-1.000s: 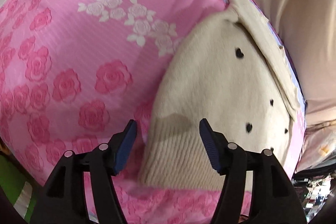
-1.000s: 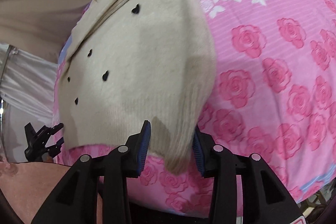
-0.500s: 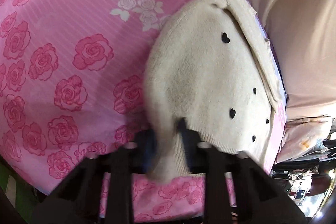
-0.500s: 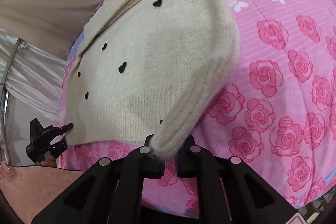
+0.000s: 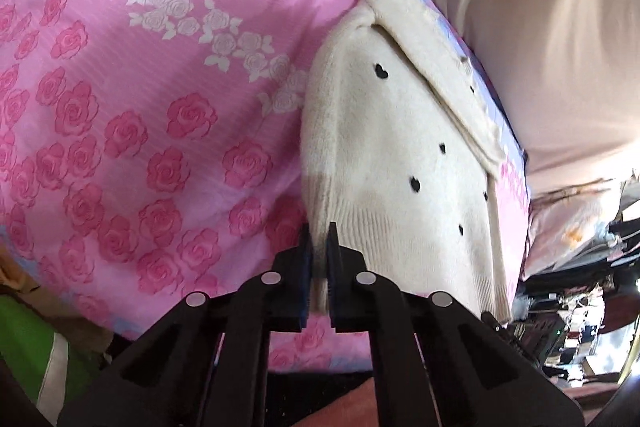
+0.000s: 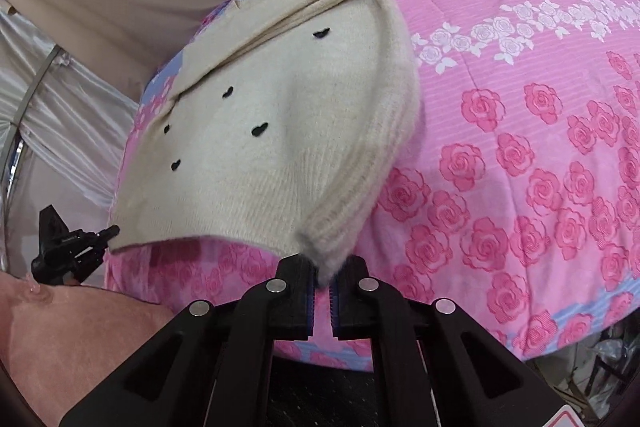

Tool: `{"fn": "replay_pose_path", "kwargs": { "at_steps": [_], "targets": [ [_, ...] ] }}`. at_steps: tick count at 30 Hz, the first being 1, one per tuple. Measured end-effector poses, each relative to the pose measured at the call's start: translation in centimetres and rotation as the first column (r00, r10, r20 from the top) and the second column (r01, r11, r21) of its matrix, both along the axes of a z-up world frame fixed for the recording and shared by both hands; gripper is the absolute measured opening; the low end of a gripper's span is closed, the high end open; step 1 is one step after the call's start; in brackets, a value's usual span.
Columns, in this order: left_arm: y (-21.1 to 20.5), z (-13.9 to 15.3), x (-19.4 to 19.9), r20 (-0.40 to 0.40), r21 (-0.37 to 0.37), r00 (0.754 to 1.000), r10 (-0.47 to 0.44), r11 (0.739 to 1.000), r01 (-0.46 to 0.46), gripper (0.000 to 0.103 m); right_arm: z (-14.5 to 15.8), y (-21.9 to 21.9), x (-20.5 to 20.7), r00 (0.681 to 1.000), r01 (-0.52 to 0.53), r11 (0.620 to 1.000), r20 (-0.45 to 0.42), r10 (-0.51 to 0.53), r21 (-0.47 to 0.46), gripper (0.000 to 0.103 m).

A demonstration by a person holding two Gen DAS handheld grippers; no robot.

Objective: Fold small clothes
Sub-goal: 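Grasp the ribbed hem with both tools and lift it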

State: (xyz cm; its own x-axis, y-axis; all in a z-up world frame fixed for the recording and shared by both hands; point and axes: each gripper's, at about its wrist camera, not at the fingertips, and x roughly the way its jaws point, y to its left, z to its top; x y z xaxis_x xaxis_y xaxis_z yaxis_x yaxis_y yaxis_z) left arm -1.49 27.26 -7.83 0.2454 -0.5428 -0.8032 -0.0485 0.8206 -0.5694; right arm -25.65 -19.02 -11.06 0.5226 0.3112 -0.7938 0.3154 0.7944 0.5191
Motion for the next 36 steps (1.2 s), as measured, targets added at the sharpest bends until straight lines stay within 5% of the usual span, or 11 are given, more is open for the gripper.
{"fn": "replay_pose_path", "kwargs": {
  "at_steps": [9,11,15,17,20,21,22,24,29,36],
  "targets": [
    [0.4,-2.2,0.1,-0.063,-0.016,0.998,0.019,1.0,-0.02,0.009,-2.8,-0.4,1.2,0.998,0.029,0.999,-0.058,-0.027,0.04,0.007],
    [0.1,-3.4,0.5,-0.106,-0.02,0.994,0.036,0.999,-0.038,0.016,-3.2,-0.4,1.6,0.997,0.056,0.997,-0.057,-0.053,0.046,0.013],
    [0.3,-4.9,1.1,-0.15,0.04,0.981,0.124,0.992,-0.119,0.052,-4.8,-0.5,1.9,0.991,0.097,0.991,-0.095,-0.089,0.087,0.027],
    [0.1,-5.3,1.4,-0.163,0.038,0.977,0.139,0.99,-0.134,0.057,-5.2,-0.6,2.1,0.989,0.123,0.985,-0.099,-0.111,0.122,0.032],
    [-0.8,-5.5,1.9,-0.166,0.038,0.977,0.131,0.991,-0.126,0.071,-5.6,-1.1,2.3,0.985,0.168,0.967,-0.082,-0.154,0.192,0.029],
    [-1.3,-5.5,2.2,-0.164,0.034,0.98,0.113,0.993,-0.109,0.07,-5.8,-1.2,2.5,0.983,0.178,0.961,-0.084,-0.163,0.21,0.019],
    [-1.8,-5.4,2.5,-0.161,0.032,0.983,0.09,0.996,-0.086,0.048,-5.8,-1.3,2.6,0.983,0.181,0.957,-0.081,-0.166,0.225,0.007],
    [-2.7,-5.6,3.0,-0.18,-0.032,0.984,0.014,0.999,-0.02,0.009,-4.5,-1.4,2.3,0.984,0.175,0.956,-0.017,-0.176,0.237,0.006],
    [-2.0,-2.7,1.6,-0.107,-0.064,0.994,-0.034,0.998,0.027,0.008,-2.0,-1.6,0.7,0.99,0.141,0.98,-0.008,-0.141,0.138,0.005],
    [-0.1,-1.0,-1.2,-0.113,-0.055,0.99,-0.09,0.995,0.084,0.005,-0.7,-1.7,-2.2,0.997,0.063,0.995,-0.056,-0.058,0.083,0.004]
  ]
}}
